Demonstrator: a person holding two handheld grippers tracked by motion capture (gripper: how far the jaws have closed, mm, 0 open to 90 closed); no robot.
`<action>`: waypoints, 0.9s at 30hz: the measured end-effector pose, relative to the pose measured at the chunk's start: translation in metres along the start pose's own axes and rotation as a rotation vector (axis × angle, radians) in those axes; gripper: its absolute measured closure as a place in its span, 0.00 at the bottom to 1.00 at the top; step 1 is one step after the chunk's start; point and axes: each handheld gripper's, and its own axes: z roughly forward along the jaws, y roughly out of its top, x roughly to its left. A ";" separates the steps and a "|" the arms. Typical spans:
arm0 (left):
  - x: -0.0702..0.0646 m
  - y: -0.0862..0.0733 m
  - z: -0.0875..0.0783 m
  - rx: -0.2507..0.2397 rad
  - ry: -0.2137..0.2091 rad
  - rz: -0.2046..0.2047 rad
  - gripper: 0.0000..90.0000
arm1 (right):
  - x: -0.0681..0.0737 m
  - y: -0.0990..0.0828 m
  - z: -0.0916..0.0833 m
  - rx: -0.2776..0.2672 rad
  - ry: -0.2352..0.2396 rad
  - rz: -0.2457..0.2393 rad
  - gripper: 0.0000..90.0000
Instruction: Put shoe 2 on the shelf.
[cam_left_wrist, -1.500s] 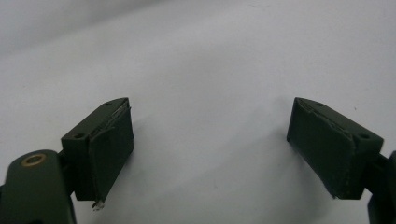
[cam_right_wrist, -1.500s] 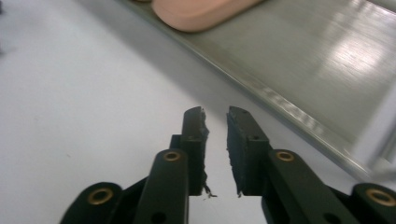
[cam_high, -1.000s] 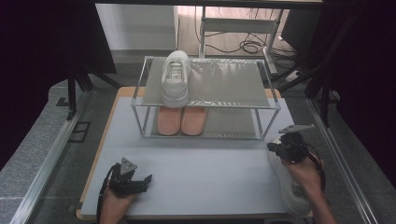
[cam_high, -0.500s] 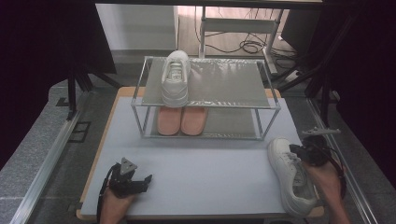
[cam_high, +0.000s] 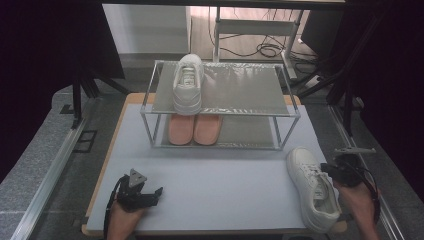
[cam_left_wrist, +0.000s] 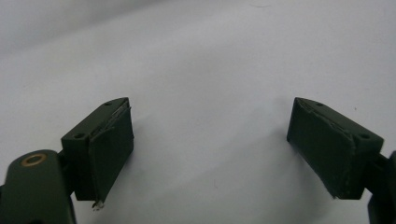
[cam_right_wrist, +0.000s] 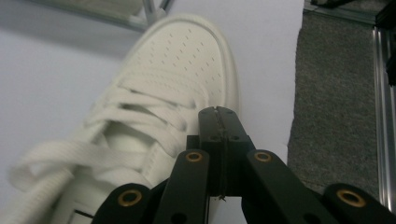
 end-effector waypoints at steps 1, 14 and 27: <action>0.000 0.000 0.000 0.000 -0.001 0.000 0.16 | -0.001 -0.002 0.001 0.004 -0.005 0.003 1.00; 0.000 0.000 0.000 0.001 -0.001 -0.001 0.16 | -0.009 -0.025 0.006 0.043 -0.016 0.052 1.00; 0.000 0.000 0.000 0.002 -0.001 -0.003 0.16 | 0.002 -0.022 0.008 0.035 0.024 0.052 1.00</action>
